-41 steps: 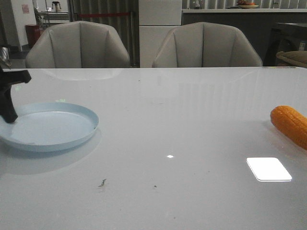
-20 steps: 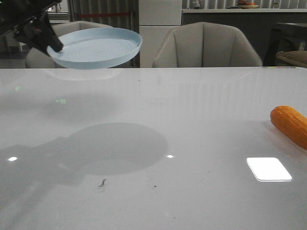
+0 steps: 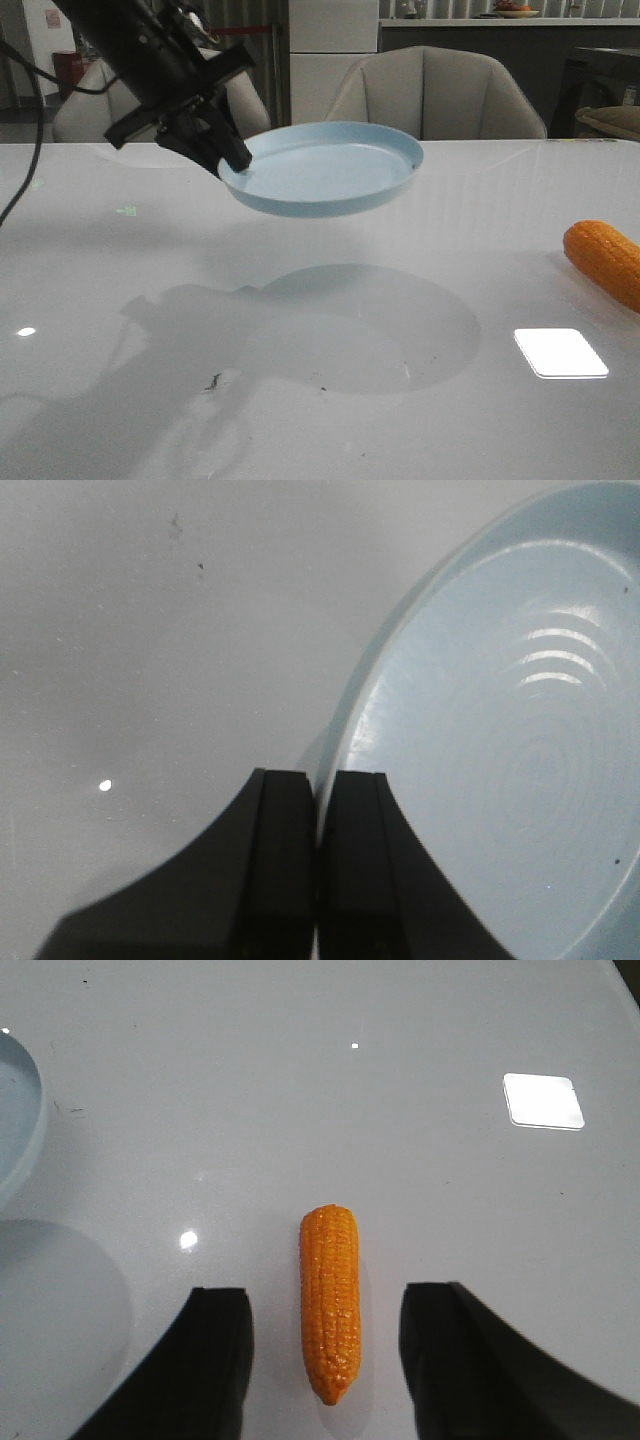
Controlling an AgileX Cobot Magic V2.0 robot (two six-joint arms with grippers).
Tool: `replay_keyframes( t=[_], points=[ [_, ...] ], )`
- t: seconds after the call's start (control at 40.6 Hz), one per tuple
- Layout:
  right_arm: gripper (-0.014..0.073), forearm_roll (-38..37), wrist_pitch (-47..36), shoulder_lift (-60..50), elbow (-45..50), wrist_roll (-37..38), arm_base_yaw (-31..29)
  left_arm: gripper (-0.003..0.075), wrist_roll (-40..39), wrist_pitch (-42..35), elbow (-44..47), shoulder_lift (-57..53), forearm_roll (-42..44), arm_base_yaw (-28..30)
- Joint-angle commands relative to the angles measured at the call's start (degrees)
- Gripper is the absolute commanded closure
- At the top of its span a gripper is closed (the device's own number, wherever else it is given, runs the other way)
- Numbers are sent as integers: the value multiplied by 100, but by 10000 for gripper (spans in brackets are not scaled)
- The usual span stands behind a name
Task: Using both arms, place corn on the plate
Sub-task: 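Grip the plate rim with the left gripper and lift it toward the table center, then set the plate down at the table center, open and raise the left gripper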
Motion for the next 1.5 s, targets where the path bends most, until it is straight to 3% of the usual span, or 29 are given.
replay_keyframes(
  t=[0.0,0.369,0.763,1.181,1.329,1.476],
  points=[
    [148,3,-399,-45,-171,-17,-21,631,-49,-40,-192,-165,-273,-134],
    [148,3,-388,-45,-171,-17,-21,617,-49,38,-192,387,-259,-290],
    [148,3,-388,-45,-171,-17,-21,417,-49,146,-221,653,-86,-290],
    [150,335,-367,-14,-200,-6,-27,420,-49,657,-2354,364,559,348],
    [150,477,-137,139,-579,-6,-27,420,-267,648,-2988,-113,1304,641],
    [136,347,296,687,-1421,-6,-27,420,-324,568,-3149,-900,2581,751]
  ],
)
